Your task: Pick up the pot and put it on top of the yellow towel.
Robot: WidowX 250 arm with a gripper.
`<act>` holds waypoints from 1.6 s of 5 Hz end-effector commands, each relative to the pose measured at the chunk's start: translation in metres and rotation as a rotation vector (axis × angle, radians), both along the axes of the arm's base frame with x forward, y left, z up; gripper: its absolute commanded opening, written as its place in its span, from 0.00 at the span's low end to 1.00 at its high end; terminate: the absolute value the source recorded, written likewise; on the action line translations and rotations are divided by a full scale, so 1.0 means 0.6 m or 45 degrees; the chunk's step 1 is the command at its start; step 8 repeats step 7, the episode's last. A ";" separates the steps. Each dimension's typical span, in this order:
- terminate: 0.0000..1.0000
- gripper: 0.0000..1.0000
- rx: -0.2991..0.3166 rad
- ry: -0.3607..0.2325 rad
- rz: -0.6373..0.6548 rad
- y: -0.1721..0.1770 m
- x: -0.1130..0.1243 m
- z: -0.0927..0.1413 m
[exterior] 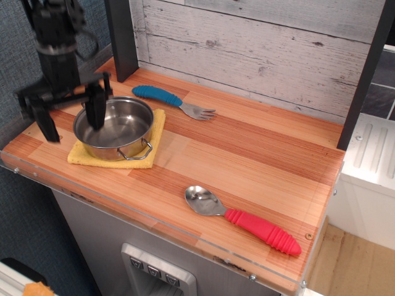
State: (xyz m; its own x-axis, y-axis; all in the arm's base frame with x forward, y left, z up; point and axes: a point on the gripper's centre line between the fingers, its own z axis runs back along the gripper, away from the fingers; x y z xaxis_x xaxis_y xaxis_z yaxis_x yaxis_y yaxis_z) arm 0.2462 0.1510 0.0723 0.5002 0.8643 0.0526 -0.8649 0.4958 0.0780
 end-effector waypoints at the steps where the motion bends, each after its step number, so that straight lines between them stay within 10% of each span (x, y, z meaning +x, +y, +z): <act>1: 0.00 1.00 0.019 -0.095 -0.390 -0.036 0.073 0.106; 6: 0.00 1.00 0.057 -0.233 -0.676 -0.099 0.187 0.171; 7: 1.00 1.00 0.057 -0.233 -0.676 -0.099 0.187 0.171; 8: 1.00 1.00 0.057 -0.233 -0.676 -0.099 0.187 0.171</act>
